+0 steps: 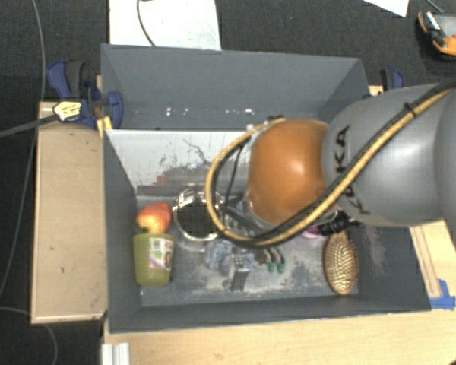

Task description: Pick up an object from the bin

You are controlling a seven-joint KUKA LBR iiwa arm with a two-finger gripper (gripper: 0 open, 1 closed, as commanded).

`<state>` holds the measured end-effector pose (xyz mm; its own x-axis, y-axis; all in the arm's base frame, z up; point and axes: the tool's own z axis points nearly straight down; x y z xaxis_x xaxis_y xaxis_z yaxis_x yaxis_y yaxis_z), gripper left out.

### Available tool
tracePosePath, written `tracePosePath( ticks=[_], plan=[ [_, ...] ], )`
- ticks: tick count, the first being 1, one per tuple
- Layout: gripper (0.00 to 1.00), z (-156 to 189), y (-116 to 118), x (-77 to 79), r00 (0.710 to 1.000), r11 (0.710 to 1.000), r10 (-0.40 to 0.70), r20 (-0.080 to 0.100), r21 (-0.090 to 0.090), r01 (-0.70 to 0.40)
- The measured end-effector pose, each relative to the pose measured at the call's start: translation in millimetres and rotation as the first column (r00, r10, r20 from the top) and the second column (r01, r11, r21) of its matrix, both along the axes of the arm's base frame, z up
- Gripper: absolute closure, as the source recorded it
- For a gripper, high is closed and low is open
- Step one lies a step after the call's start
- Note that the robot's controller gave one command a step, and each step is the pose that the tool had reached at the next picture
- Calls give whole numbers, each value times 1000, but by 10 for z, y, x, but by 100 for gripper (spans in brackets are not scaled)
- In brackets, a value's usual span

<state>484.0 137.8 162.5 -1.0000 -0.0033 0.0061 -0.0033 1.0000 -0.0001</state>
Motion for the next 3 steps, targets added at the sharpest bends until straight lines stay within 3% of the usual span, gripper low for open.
tracePosePath(
  ticks=[1,2,3],
  plan=[
    [0,39,-7,21,1000,1000,-6,8,1,6],
    [0,-920,-740,316,997,997,-77,10,2,77],
    [0,-919,-770,436,1000,1000,-1,23,8,1]
  ],
)
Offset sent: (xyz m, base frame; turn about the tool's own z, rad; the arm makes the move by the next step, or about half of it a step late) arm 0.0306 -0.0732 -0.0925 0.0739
